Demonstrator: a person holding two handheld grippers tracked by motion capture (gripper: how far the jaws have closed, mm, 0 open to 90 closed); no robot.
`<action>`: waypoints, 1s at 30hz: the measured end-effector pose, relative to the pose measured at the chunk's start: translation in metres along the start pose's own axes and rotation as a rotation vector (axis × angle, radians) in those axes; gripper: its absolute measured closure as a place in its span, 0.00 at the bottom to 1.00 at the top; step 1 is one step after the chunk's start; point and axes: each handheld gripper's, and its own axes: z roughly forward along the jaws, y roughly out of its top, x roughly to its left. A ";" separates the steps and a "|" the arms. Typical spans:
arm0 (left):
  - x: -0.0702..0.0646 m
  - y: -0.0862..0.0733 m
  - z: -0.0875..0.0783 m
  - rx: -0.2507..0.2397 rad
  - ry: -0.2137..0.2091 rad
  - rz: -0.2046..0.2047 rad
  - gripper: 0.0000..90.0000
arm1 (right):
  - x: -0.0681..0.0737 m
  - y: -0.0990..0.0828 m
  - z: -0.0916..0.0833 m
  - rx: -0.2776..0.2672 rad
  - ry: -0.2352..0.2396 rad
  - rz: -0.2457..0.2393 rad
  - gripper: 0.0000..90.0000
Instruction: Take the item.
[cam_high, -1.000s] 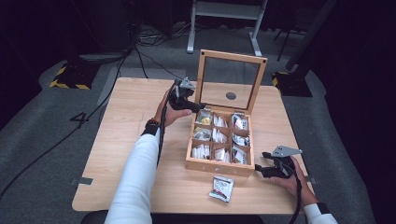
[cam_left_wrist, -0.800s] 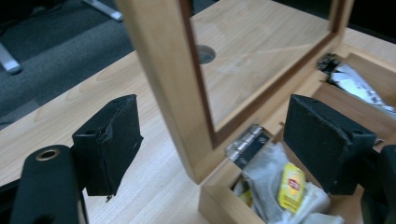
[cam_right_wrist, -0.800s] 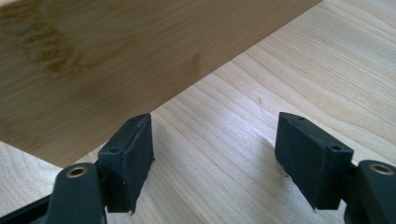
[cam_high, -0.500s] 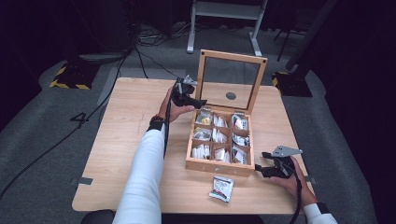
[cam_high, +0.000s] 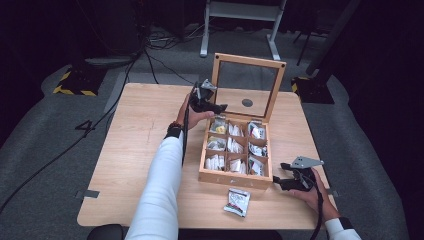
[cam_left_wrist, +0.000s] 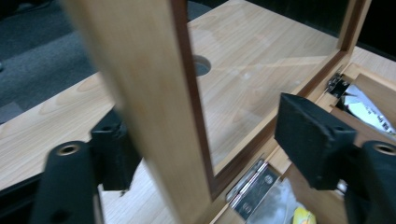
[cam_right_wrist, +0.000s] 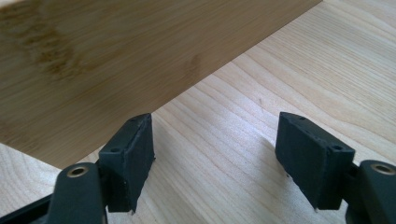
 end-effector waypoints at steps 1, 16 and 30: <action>-0.001 0.000 0.001 -0.003 0.001 -0.005 0.31 | 0.000 0.000 0.000 0.000 0.000 -0.001 0.31; 0.008 -0.001 -0.009 -0.071 -0.044 -0.027 0.50 | 0.000 0.000 0.000 0.001 0.005 -0.001 0.31; 0.005 0.004 -0.024 -0.118 -0.057 -0.013 0.54 | 0.000 0.000 0.000 0.001 0.005 -0.002 0.30</action>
